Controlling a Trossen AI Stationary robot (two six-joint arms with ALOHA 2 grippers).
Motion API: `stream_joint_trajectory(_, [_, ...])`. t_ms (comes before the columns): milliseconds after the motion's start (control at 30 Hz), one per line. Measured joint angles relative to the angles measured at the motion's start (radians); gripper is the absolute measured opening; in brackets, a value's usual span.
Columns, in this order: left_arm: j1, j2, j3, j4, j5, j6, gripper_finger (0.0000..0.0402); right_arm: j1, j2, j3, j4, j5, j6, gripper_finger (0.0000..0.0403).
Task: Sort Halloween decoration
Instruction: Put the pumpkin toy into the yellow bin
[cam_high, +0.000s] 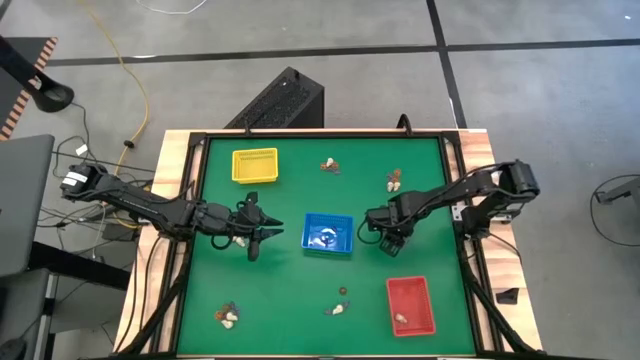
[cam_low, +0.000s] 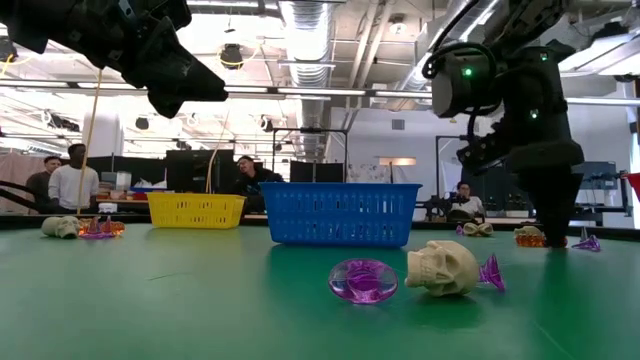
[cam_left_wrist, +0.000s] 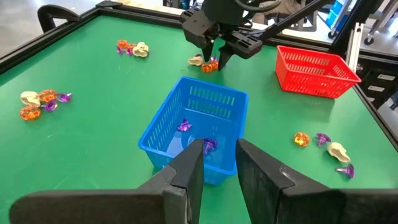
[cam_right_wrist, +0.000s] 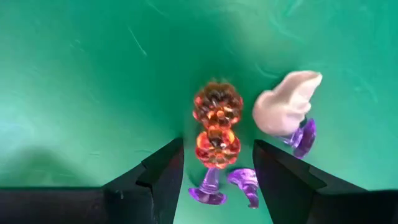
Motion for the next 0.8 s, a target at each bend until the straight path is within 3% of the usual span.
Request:
stream_joint_trajectory(167, [0.0, 0.0, 0.0, -0.002, 0.0, -0.002, 0.0082, 0.0, 0.018, 0.002, 0.01, -0.009, -0.009, 0.0208])
stream_joint_trajectory(533, [0.0, 0.0, 0.0, -0.002, 0.0, -0.003, 0.0082, -0.003, 0.017, 0.009, -0.009, -0.011, -0.015, 0.0123])
stream_joint_trajectory(800, [0.0, 0.0, 0.0, -0.003, 0.0, -0.005, 0.0082, 0.029, 0.013, 0.149, -0.104, -0.004, -0.027, 0.0124])
